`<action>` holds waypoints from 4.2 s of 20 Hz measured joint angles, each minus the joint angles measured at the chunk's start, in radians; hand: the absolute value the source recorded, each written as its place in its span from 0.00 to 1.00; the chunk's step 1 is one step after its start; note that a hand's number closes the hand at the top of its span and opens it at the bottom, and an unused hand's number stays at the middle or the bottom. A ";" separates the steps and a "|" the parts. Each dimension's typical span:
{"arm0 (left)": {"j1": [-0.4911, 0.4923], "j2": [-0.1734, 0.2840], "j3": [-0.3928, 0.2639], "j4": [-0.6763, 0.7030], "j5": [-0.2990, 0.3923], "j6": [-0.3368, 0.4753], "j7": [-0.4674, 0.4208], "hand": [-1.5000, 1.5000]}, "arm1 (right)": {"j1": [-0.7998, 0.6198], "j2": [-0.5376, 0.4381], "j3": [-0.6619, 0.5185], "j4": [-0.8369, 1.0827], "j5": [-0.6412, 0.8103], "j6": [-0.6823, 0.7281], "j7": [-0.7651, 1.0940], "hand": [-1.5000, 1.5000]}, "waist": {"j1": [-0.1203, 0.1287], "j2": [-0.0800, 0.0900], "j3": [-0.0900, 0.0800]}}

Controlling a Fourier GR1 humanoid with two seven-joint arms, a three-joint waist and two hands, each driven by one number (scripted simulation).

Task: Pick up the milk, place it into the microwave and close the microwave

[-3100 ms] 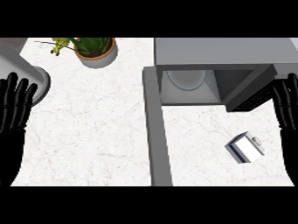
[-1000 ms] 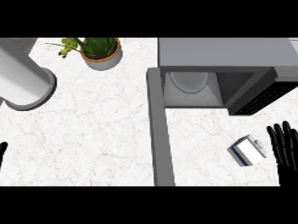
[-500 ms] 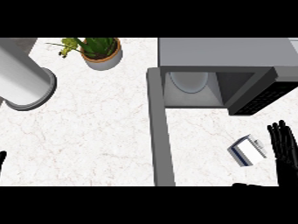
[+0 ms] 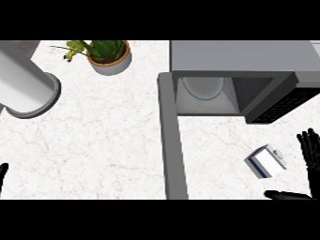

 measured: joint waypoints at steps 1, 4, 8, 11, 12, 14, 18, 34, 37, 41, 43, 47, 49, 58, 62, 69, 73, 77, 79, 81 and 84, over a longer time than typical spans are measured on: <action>0.000 0.000 -0.001 0.007 -0.001 0.000 -0.006 0.00 | -0.008 -0.003 0.001 0.033 0.010 -0.001 -0.019 0.00 | 0.000 0.000 0.000; 0.016 0.000 0.003 0.014 0.005 -0.015 -0.027 0.00 | -0.058 -0.025 -0.007 0.136 0.028 0.002 -0.050 0.00 | 0.002 0.000 0.000; 0.030 -0.001 -0.014 0.006 -0.002 -0.005 -0.030 0.00 | -0.118 -0.037 -0.006 0.267 0.059 -0.013 -0.103 0.00 | 0.003 0.000 0.000; 0.023 -0.001 0.001 0.020 0.008 -0.014 -0.036 0.00 | -0.153 -0.053 -0.018 0.367 0.071 -0.025 -0.152 0.00 | 0.003 0.000 0.000; 0.031 -0.001 0.000 0.012 0.007 -0.016 -0.036 0.00 | -0.172 -0.060 -0.022 0.405 0.078 -0.033 -0.167 0.00 | 0.003 0.001 0.000; 0.035 -0.001 -0.012 -0.003 0.002 -0.008 -0.029 0.00 | -0.211 -0.073 -0.026 0.476 0.088 -0.041 -0.189 0.00 | 0.004 0.001 0.001; 0.022 0.005 -0.005 0.003 0.000 -0.003 -0.025 0.00 | -0.270 -0.100 -0.031 0.643 0.109 -0.048 -0.244 0.00 | 0.006 0.002 0.001; 0.007 0.008 0.019 0.010 0.029 -0.012 -0.013 0.00 | -0.398 -0.128 -0.015 0.941 0.122 -0.043 -0.305 0.00 | 0.013 0.005 0.003; 0.018 0.015 0.041 0.011 0.047 -0.029 -0.025 0.00 | -0.412 -0.117 -0.022 0.953 0.109 -0.046 -0.313 0.00 | 0.014 0.005 0.003; 0.036 0.008 0.028 0.022 0.039 -0.035 -0.045 0.00 | -0.422 -0.100 -0.031 0.957 0.079 -0.024 -0.310 1.00 | 0.015 0.005 0.003; 0.040 0.009 0.031 0.023 0.043 -0.041 -0.047 0.00 | -0.423 -0.097 -0.031 0.954 0.066 -0.006 -0.306 1.00 | 0.014 0.004 0.003; 0.050 0.005 0.028 0.026 0.039 -0.044 -0.054 0.00 | -0.424 -0.070 -0.030 0.929 0.033 0.023 -0.302 1.00 | 0.011 0.003 0.003; 0.046 0.004 0.031 0.027 0.040 -0.044 -0.055 0.00 | -0.413 -0.065 -0.029 0.917 0.017 0.039 -0.296 1.00 | 0.008 0.003 0.003; 0.041 0.018 0.070 0.043 0.062 -0.063 -0.057 0.00 | -0.459 -0.010 -0.013 0.834 -0.062 0.090 -0.216 1.00 | 0.004 0.000 0.001; 0.047 0.012 0.064 0.026 0.054 -0.051 -0.058 0.00 | -0.484 0.027 0.010 0.789 -0.080 0.092 -0.185 1.00 | 0.003 -0.001 0.000; 0.065 0.019 0.106 0.059 0.075 -0.077 -0.091 0.00 | -0.389 0.090 0.109 0.502 -0.089 0.095 -0.058 1.00 | -0.010 -0.006 -0.001; 0.085 0.017 0.118 0.059 0.089 -0.098 -0.104 0.00 | -0.282 0.137 0.173 0.252 -0.099 0.075 0.068 1.00 | -0.014 -0.007 -0.002; 0.093 0.010 0.113 0.028 0.108 -0.096 -0.080 0.00 | -0.154 0.168 0.266 0.004 -0.146 0.028 0.195 1.00 | -0.014 -0.006 -0.002; 0.087 0.014 0.124 0.033 0.117 -0.102 -0.075 0.00 | -0.108 0.175 0.322 -0.105 -0.173 -0.026 0.266 1.00 | -0.013 -0.006 -0.001; 0.084 0.012 0.135 0.047 0.121 -0.111 -0.082 0.00 | -0.048 0.180 0.379 -0.201 -0.188 -0.076 0.309 1.00 | -0.011 -0.005 -0.001; 0.076 0.025 0.167 0.043 0.150 -0.122 -0.062 0.00 | -0.040 0.184 0.451 -0.304 -0.196 -0.175 0.393 1.00 | -0.007 -0.003 -0.001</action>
